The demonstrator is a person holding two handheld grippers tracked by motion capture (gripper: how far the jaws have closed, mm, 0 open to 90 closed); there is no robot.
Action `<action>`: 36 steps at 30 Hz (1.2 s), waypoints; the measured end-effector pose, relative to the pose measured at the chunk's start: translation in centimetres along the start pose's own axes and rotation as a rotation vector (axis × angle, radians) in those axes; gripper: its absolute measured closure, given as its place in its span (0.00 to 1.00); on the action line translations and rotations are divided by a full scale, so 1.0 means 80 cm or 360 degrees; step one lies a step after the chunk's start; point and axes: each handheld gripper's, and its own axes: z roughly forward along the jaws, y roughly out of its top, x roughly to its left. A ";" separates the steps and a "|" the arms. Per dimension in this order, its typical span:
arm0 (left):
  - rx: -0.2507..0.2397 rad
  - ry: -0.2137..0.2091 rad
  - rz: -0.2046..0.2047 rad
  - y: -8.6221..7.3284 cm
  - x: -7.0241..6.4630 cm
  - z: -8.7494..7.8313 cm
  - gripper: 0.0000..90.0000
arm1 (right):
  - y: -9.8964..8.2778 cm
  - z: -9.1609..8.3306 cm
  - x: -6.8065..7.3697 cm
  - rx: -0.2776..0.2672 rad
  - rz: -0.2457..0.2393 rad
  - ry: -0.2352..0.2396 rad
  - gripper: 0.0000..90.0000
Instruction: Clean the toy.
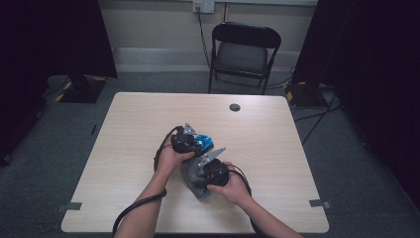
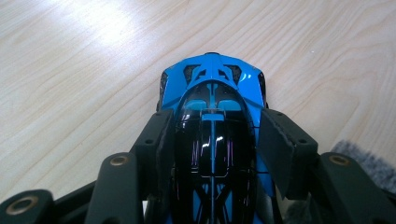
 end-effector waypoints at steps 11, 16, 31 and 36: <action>-0.0007 0.0004 0.0002 0.000 0.000 0.000 0.52 | -0.010 -0.017 0.001 0.0007 -0.0082 -0.0017 0.81; -0.0015 0.0001 -0.0003 -0.001 -0.001 0.000 0.52 | -0.011 -0.035 -0.008 -0.0019 -0.0078 -0.0047 0.81; -0.0015 0.0009 0.0001 -0.002 0.000 0.000 0.52 | -0.023 -0.095 -0.055 -0.0084 0.0057 -0.0240 0.81; -0.0016 -0.0005 -0.0002 -0.002 0.000 0.000 0.52 | -0.028 -0.104 -0.073 -0.0107 0.0118 -0.0304 0.81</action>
